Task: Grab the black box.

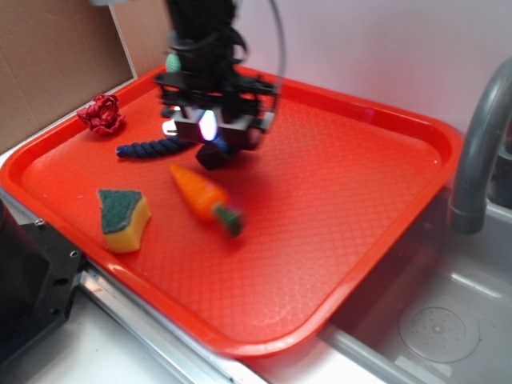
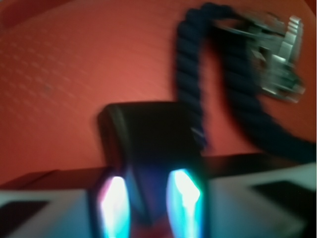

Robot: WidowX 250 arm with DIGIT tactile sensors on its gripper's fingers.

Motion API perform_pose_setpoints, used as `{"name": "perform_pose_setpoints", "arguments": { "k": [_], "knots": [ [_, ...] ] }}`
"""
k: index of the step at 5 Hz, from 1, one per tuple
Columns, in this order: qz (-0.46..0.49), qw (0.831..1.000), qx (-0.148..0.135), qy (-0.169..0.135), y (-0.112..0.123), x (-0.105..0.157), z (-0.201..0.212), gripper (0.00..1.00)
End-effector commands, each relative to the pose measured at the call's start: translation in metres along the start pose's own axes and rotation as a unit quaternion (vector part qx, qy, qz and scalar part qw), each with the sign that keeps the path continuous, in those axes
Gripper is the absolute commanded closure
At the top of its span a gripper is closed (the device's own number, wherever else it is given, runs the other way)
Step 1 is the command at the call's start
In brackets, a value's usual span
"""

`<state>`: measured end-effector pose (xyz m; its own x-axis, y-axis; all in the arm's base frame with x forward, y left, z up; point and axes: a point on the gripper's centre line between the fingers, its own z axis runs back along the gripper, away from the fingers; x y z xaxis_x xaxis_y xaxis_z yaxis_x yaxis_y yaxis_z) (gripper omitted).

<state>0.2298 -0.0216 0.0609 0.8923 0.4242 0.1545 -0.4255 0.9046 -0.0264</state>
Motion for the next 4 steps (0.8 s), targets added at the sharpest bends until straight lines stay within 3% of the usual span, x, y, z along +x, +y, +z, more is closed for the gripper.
{"name": "perform_pose_setpoints", "arguments": {
  "k": [1,2,3,4],
  "knots": [
    [-0.018,0.993,-0.085,-0.084,0.007,0.022,0.057,1.00],
    [-0.056,0.992,-0.075,-0.090,-0.003,0.021,0.060,1.00],
    [-0.186,0.978,-0.062,-0.066,-0.009,0.022,0.039,0.00],
    [-0.247,0.968,-0.050,-0.018,-0.020,0.017,0.024,0.00]
  ]
}}
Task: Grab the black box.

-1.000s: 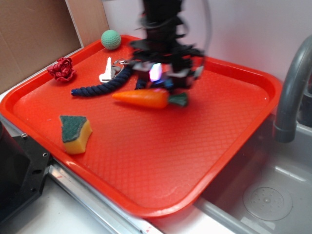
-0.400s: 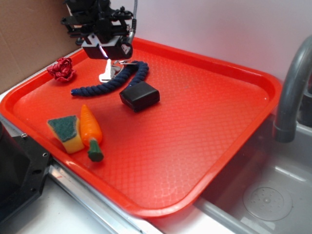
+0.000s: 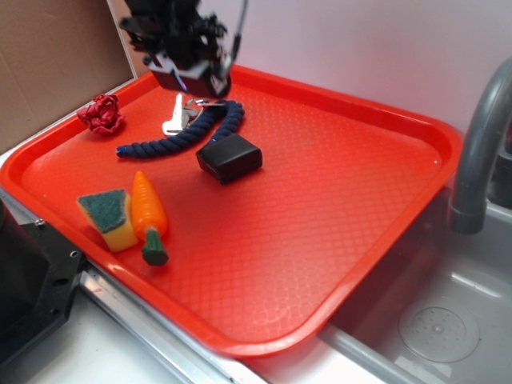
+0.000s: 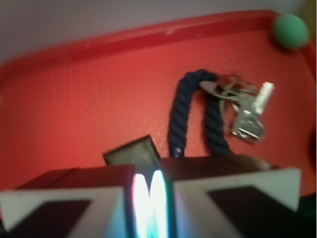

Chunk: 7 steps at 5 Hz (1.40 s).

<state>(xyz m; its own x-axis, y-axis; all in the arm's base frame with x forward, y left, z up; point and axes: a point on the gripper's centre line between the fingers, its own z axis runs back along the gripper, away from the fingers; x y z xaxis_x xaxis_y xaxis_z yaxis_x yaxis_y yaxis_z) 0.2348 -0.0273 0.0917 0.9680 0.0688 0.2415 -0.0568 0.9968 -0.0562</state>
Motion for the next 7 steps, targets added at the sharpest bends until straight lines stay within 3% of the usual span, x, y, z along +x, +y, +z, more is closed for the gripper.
{"name": "perform_pose_setpoints", "arguments": {
  "k": [1,2,3,4,7],
  "knots": [
    [-0.057,0.996,-0.006,0.061,-0.006,0.005,-0.025,0.00],
    [-0.065,0.995,-0.029,0.074,-0.006,0.004,-0.040,0.00],
    [-0.075,0.992,-0.031,0.092,-0.012,-0.002,-0.048,0.00],
    [-0.070,0.993,-0.015,0.091,-0.005,-0.006,-0.053,0.00],
    [-0.063,0.987,0.000,0.145,0.013,-0.013,-0.088,0.00]
  ]
}}
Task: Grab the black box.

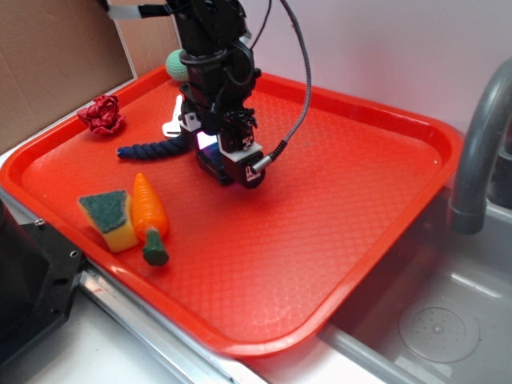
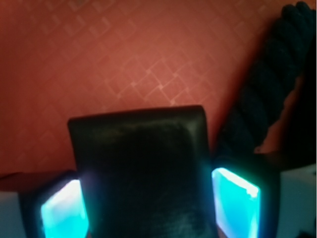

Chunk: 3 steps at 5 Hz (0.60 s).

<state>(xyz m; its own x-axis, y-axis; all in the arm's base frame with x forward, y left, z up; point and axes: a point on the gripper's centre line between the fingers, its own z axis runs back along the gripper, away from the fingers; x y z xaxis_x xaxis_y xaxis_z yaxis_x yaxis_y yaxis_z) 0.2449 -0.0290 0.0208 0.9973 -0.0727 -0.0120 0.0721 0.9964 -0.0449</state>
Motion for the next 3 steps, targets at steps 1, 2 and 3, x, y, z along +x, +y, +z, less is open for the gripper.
{"name": "perform_pose_setpoints", "arguments": {
  "k": [1,2,3],
  "knots": [
    [0.018,1.000,0.011,0.013,0.015,-0.004,-0.015,1.00],
    [0.024,0.999,0.026,-0.031,0.018,0.000,0.018,1.00],
    [0.018,0.993,0.059,-0.101,-0.002,0.008,0.068,1.00]
  ]
}}
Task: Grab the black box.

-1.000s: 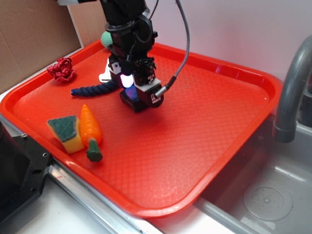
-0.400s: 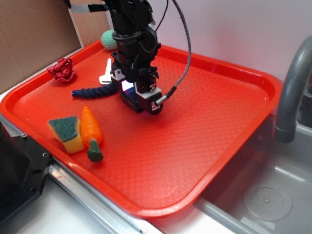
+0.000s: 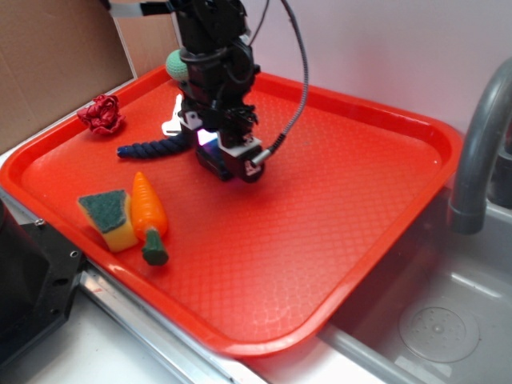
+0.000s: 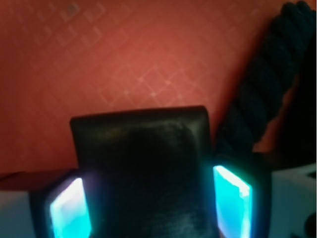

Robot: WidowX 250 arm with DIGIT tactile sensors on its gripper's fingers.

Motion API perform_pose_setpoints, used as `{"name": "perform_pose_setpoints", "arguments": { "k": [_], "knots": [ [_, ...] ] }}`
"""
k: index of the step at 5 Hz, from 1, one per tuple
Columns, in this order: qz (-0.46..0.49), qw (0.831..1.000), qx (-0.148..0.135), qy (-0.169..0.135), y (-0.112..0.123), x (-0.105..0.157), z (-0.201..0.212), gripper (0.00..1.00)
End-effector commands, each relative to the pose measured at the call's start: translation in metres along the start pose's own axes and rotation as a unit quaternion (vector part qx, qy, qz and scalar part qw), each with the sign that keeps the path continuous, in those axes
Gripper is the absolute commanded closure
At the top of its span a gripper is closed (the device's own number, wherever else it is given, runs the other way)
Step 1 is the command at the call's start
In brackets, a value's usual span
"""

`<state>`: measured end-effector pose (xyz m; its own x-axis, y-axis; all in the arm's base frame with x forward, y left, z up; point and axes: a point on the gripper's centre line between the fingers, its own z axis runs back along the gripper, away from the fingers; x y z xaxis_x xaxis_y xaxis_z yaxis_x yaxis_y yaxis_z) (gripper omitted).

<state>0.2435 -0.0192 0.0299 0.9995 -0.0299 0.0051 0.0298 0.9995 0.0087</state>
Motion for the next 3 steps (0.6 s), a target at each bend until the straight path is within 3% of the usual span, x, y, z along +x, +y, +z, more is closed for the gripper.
{"name": "perform_pose_setpoints", "arguments": {
  "k": [1,2,3],
  "knots": [
    [-0.016,0.992,0.035,-0.120,-0.025,0.010,0.109,1.00],
    [-0.019,0.992,0.017,-0.124,-0.023,0.003,0.160,1.00],
    [-0.019,0.996,0.006,-0.091,-0.028,0.008,0.181,1.00]
  ]
}}
